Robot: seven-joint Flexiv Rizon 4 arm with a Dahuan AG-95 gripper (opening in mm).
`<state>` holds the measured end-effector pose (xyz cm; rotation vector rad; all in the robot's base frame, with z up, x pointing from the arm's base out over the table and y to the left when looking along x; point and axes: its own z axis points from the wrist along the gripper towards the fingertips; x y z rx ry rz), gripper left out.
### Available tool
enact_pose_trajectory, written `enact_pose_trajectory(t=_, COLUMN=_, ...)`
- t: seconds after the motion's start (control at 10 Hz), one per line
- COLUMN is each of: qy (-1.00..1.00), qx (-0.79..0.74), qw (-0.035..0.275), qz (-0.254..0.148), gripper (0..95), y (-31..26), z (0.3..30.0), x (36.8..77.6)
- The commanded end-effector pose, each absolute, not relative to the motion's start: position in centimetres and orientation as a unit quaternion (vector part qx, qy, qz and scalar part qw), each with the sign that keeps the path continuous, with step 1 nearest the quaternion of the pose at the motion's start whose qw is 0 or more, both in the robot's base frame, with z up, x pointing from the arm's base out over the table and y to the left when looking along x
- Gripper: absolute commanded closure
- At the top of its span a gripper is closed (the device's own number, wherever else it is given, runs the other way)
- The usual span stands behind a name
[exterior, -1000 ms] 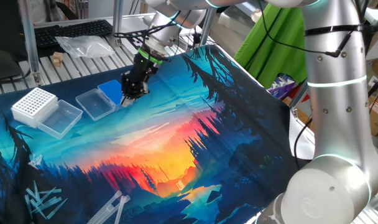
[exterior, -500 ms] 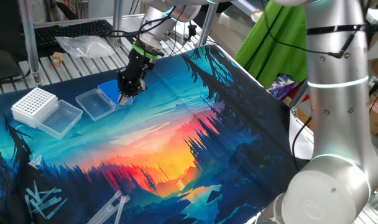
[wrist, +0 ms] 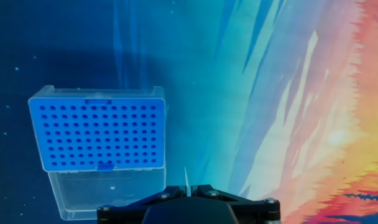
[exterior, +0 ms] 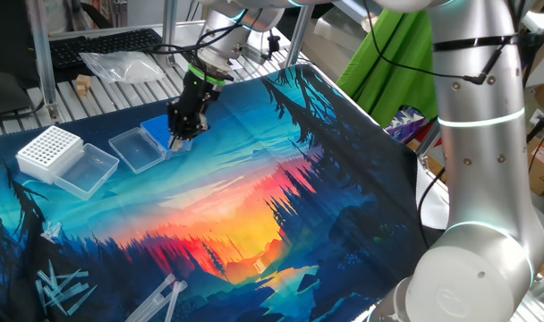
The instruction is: Insert a small pipette tip into the holder for small pipette tips
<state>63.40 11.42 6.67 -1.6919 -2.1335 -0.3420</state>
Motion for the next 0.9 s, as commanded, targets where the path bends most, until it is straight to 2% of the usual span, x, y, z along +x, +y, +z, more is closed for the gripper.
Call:
enact_pose_trajectory(t=0.1, qy=-0.763, qx=-0.603, qw=0.198, qz=-0.122, gripper=95.0, y=11.43, z=6.63, x=63.63)
enact_pose_trajectory(t=0.9, qy=-0.788, qx=-0.575, qw=0.181, qz=-0.128, gripper=95.0, y=11.43, z=6.63, x=63.63)
